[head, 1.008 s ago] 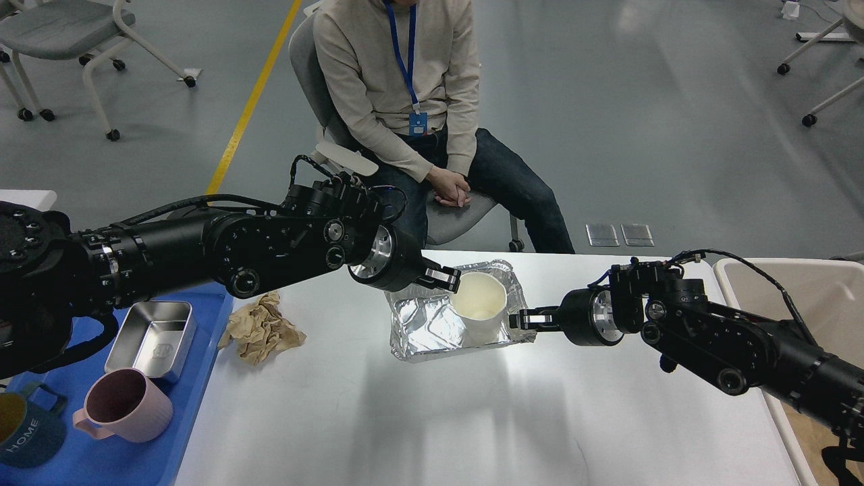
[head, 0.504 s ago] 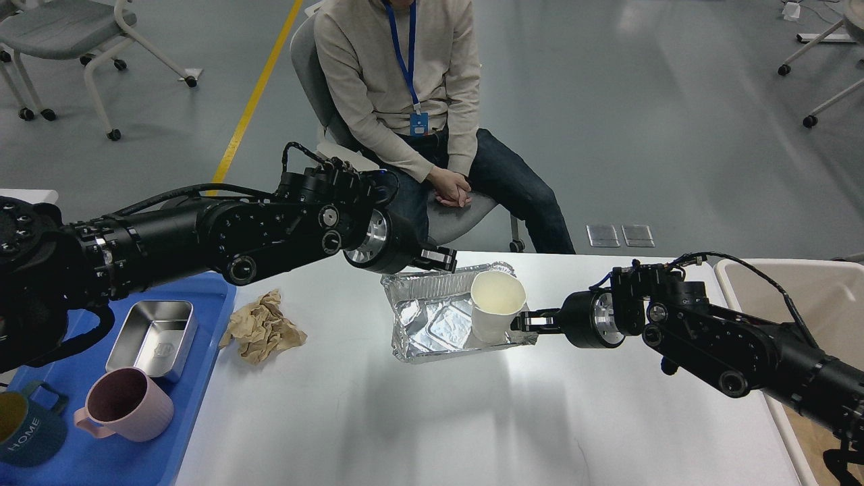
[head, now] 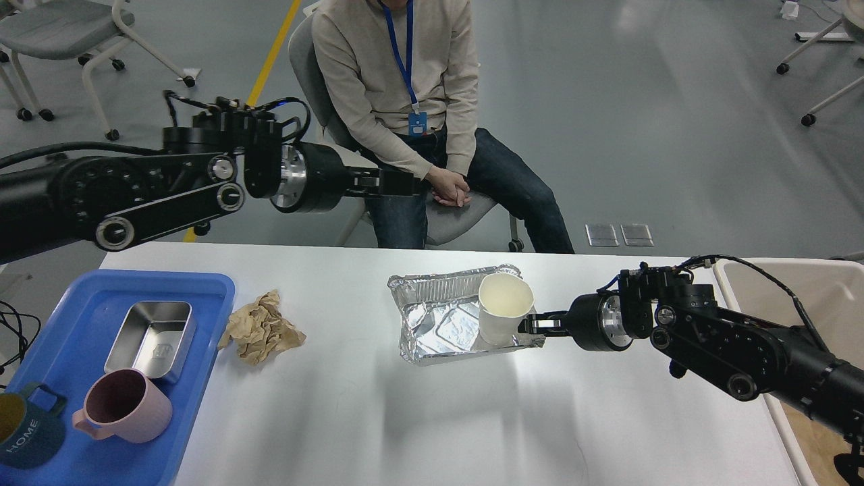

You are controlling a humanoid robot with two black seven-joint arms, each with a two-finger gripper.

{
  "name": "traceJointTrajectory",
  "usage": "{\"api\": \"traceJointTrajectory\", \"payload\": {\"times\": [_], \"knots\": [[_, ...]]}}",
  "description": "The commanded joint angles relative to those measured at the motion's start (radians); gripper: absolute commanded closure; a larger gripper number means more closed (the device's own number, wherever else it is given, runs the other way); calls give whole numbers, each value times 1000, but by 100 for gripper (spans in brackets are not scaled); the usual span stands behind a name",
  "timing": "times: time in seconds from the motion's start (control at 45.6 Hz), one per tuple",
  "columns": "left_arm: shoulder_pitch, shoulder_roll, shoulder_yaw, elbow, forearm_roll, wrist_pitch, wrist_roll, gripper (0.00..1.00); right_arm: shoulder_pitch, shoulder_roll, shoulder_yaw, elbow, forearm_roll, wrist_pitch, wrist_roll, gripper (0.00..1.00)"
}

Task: Tidy desktop
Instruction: 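Lower the left gripper toward the crumpled brown paper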

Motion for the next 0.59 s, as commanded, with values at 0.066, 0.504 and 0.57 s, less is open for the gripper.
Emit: {"api": "traceJointTrajectory", "payload": {"times": [0.066,0.504,0.57], "knots": [[31,281,4,-206,28,16,-8,14,0,-2,-1,1,-1,0,-2,100],[281,780,2,-417,61,247,-14,14,-11,-11,-3,1,1,0,0,100],[311,823,1,-417,61,247,-28,14,-11,-14,-3,1,1,0,0,100]]}}
